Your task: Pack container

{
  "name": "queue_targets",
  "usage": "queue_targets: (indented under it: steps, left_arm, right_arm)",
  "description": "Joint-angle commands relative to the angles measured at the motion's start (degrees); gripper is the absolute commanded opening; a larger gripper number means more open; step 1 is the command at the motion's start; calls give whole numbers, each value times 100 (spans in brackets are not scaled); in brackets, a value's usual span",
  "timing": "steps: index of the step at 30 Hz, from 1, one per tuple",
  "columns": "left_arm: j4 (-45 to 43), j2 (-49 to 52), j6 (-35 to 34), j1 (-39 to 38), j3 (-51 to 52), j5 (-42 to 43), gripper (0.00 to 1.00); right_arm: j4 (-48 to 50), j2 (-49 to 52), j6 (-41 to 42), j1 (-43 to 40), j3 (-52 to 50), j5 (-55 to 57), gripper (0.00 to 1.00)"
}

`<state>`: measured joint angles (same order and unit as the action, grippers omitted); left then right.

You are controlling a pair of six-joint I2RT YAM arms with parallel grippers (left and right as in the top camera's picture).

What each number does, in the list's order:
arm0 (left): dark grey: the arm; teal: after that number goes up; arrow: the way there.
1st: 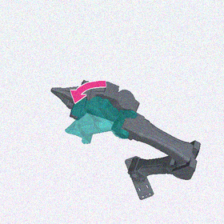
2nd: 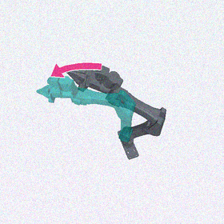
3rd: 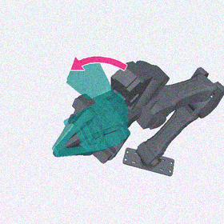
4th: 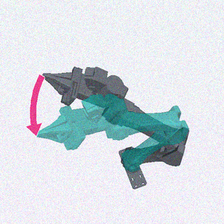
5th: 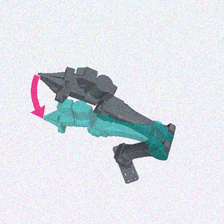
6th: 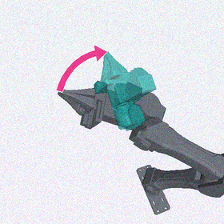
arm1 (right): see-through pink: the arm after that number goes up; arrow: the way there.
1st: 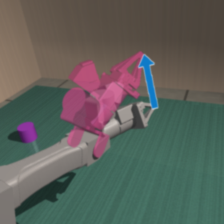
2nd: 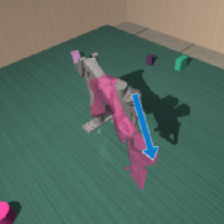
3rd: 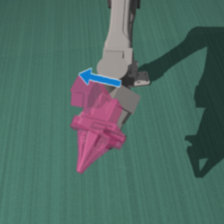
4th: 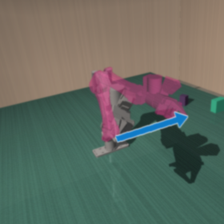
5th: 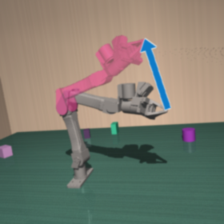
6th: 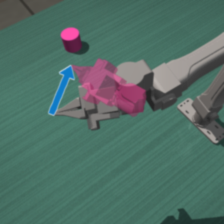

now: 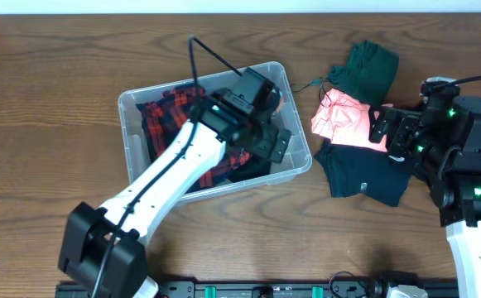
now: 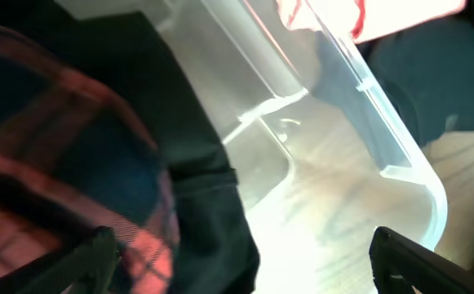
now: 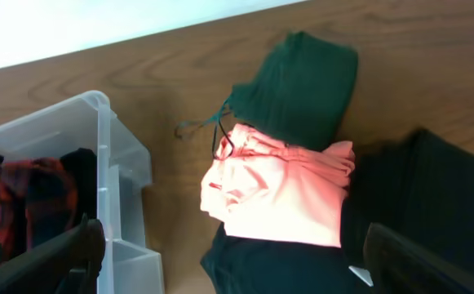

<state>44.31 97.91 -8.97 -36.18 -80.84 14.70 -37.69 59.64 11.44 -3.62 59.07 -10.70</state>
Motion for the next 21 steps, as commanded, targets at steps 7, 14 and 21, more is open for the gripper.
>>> queue_targets:
  steps: [7, 14, 21]
  left_arm:
    - [103, 302, -90, -420, 26, 33, 99]
    - [452, 302, -166, -776, 26, 140, 99]
    - [538, 240, -190, -758, 20, -179, 100]
  right_arm:
    - [-111, 26, -81, -50, 98, -26, 99]
    - [-111, 26, -81, -50, 98, -26, 99]
    - [-109, 26, -81, -50, 98, -24, 99]
